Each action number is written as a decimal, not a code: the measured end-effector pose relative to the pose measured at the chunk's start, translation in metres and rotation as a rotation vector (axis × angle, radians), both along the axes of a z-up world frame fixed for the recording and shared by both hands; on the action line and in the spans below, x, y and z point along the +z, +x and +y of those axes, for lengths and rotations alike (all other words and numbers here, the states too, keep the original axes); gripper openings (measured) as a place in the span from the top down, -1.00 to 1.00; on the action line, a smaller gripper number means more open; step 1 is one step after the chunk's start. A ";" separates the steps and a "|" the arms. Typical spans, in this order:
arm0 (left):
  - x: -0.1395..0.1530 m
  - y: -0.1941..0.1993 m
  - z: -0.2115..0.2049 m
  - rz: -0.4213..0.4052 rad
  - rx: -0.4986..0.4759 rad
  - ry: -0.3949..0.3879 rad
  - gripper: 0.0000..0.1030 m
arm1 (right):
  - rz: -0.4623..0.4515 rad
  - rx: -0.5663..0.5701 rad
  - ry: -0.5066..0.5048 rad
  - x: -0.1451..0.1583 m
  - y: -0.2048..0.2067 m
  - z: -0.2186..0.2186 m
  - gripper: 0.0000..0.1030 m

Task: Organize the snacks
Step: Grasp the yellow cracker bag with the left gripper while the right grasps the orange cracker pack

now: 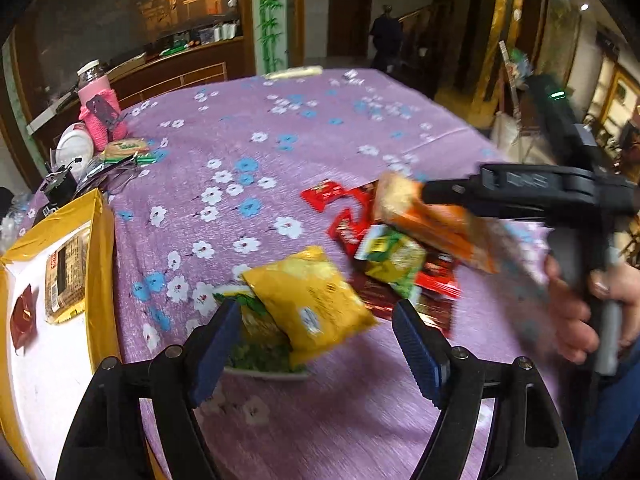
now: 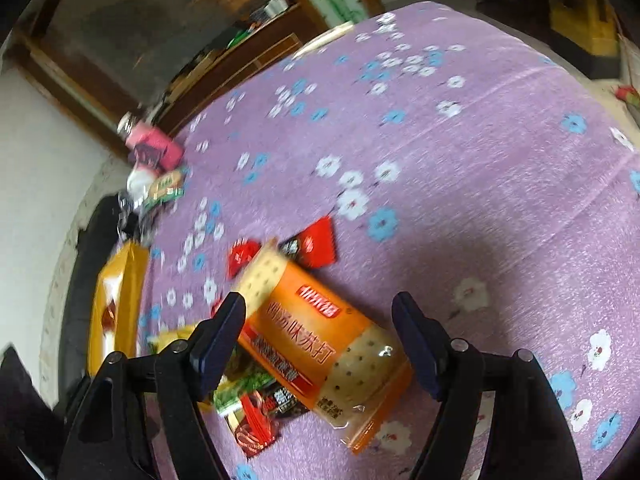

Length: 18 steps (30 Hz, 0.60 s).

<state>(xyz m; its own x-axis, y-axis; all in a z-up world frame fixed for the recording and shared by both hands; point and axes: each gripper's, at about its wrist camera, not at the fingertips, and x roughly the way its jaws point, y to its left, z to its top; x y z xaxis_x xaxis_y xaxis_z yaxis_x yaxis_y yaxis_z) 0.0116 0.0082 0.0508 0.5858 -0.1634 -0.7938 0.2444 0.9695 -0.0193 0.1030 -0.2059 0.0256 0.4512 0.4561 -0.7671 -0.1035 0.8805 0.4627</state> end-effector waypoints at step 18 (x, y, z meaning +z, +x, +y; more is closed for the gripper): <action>-0.026 0.035 -0.001 -0.071 0.054 0.032 -0.16 | -0.118 0.027 -0.359 -0.004 -0.008 0.042 -0.12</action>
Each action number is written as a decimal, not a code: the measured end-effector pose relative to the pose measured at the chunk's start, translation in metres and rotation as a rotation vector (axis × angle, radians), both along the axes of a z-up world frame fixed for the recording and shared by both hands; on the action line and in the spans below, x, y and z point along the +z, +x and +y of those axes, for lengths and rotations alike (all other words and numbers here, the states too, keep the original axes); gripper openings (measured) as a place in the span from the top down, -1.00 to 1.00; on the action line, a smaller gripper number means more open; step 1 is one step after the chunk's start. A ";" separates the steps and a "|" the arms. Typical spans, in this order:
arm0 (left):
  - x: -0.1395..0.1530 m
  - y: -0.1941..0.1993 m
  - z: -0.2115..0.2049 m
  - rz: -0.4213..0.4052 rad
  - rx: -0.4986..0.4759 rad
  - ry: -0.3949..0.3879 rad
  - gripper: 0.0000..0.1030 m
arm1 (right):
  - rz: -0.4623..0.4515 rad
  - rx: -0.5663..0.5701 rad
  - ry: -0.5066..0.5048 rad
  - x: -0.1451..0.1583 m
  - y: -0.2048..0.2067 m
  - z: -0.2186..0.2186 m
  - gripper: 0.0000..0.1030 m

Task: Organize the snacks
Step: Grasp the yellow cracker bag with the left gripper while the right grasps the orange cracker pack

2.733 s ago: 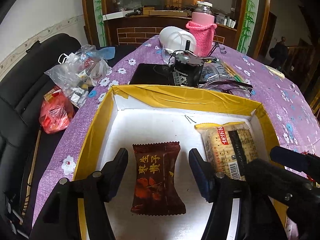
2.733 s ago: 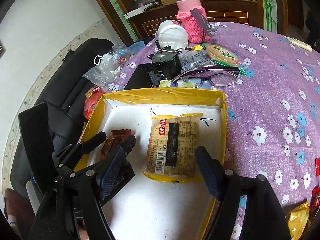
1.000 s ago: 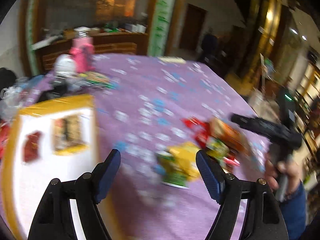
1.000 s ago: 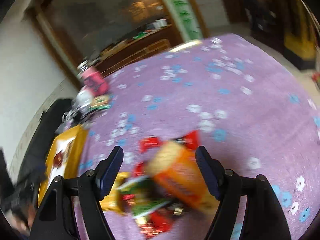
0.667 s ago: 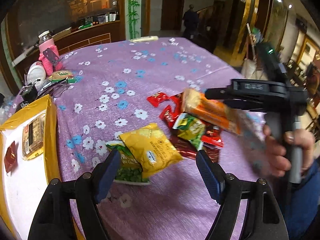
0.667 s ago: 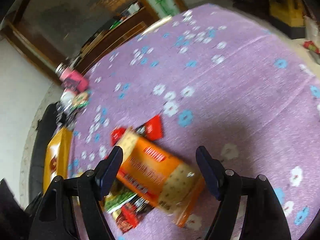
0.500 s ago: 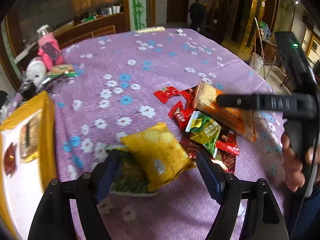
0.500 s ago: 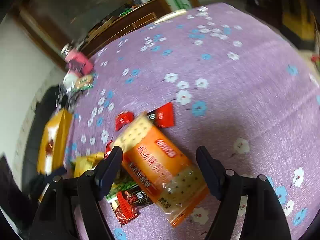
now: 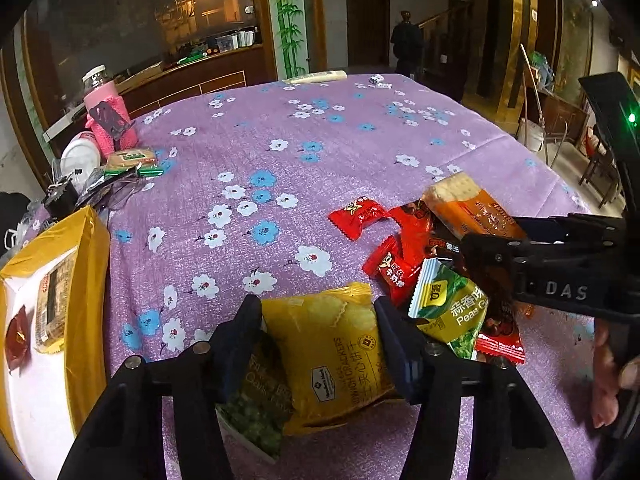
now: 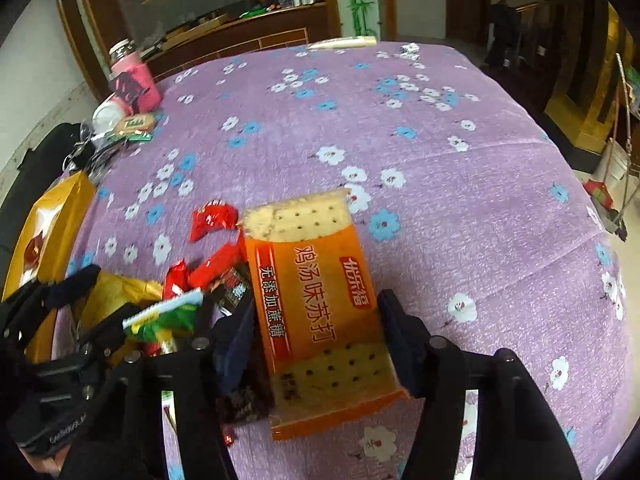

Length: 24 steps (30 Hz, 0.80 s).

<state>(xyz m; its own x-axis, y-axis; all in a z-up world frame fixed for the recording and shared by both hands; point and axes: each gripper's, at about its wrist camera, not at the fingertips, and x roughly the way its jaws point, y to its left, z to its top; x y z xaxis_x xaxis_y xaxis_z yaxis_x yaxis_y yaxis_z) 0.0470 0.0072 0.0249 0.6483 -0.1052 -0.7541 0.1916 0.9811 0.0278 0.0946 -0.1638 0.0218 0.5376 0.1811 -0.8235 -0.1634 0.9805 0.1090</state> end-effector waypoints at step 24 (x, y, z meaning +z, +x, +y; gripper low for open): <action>0.014 -0.006 0.006 -0.061 -0.001 -0.078 -0.03 | -0.082 -0.057 0.025 0.011 0.004 -0.004 -0.04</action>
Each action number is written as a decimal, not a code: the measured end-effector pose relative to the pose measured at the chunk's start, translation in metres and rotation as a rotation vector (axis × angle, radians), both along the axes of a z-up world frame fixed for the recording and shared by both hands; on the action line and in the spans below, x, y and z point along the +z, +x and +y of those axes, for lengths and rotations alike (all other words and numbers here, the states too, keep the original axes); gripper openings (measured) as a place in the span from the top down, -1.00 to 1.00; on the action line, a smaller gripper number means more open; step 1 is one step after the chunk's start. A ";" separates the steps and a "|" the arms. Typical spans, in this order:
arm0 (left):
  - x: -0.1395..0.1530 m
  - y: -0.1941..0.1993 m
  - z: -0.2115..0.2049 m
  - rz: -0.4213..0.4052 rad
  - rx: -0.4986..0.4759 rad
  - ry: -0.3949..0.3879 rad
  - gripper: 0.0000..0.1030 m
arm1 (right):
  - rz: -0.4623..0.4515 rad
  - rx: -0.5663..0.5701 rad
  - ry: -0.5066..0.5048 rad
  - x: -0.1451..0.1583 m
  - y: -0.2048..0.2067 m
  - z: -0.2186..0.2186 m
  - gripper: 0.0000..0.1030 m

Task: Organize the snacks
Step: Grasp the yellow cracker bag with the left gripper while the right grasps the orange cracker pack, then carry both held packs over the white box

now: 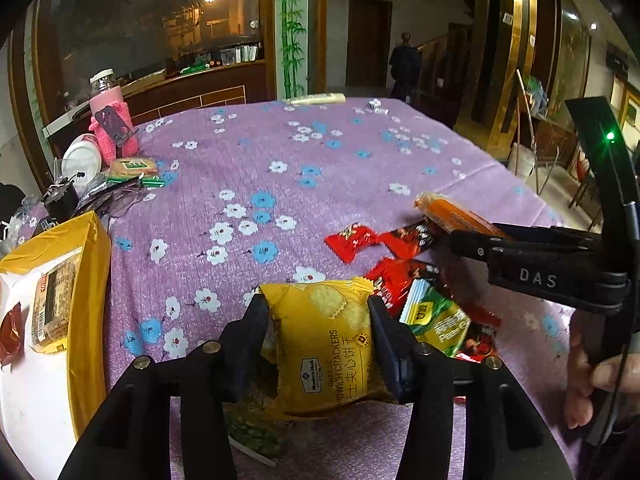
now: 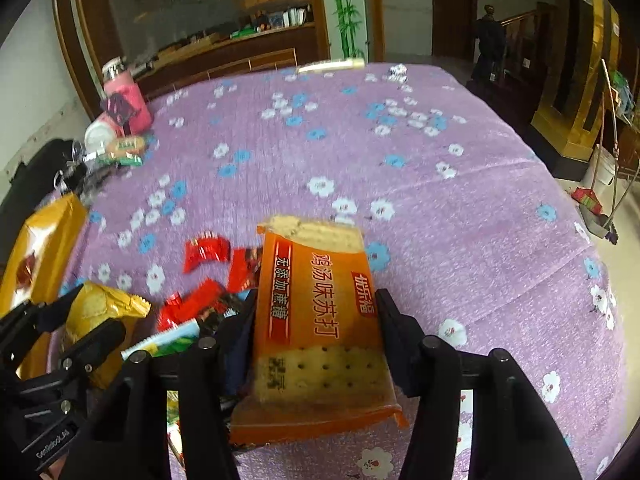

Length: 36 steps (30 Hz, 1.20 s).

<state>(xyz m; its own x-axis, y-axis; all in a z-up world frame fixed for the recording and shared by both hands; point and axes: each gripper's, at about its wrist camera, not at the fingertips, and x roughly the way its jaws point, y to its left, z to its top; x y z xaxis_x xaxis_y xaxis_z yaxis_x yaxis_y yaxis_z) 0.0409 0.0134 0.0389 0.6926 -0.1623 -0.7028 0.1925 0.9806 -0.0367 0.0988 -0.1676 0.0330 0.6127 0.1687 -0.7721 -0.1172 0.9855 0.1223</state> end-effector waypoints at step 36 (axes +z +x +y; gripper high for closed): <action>0.019 -0.015 -0.001 -0.079 -0.030 -0.035 -0.03 | -0.069 0.041 0.174 0.022 -0.015 -0.002 -0.05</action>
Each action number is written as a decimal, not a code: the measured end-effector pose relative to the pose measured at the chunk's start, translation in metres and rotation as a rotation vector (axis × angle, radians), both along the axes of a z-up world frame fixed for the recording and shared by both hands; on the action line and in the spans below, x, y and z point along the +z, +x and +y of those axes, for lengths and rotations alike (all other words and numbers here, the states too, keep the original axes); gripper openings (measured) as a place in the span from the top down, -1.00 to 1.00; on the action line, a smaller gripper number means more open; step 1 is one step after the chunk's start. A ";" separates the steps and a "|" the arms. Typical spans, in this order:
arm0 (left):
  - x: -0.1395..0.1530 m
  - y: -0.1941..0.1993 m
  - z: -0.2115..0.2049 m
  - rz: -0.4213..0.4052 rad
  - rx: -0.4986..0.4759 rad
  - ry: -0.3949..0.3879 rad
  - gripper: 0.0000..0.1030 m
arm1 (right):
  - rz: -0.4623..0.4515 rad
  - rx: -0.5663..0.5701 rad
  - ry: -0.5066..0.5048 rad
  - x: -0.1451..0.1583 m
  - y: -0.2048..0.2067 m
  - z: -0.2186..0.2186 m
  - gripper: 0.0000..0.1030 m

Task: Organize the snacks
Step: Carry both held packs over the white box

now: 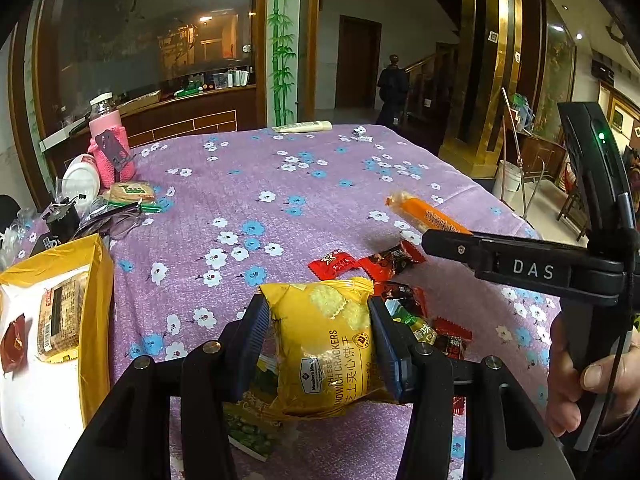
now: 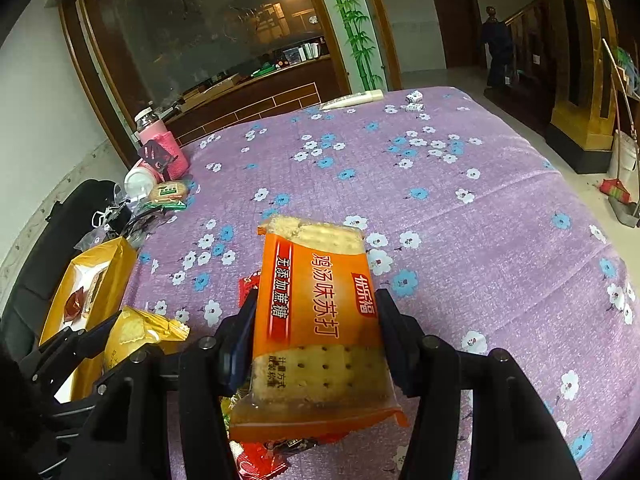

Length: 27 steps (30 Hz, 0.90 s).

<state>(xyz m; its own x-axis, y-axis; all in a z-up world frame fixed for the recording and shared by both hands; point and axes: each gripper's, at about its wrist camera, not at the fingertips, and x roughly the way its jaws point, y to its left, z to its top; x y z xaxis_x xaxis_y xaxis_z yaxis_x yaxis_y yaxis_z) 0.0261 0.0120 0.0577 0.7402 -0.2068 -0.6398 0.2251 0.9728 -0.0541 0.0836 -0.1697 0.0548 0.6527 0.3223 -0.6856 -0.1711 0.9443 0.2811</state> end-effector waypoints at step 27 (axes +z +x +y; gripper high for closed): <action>0.006 0.000 0.007 -0.023 0.067 0.007 -0.03 | -0.052 0.086 0.064 0.006 -0.010 0.011 -0.05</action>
<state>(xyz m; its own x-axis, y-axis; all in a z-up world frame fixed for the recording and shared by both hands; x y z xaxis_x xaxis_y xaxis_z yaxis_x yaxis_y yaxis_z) 0.0259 0.0191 0.0635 0.7668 -0.1516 -0.6238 0.1603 0.9861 -0.0425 0.0735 -0.1585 0.0606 0.6548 0.4211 -0.6275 -0.2670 0.9057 0.3292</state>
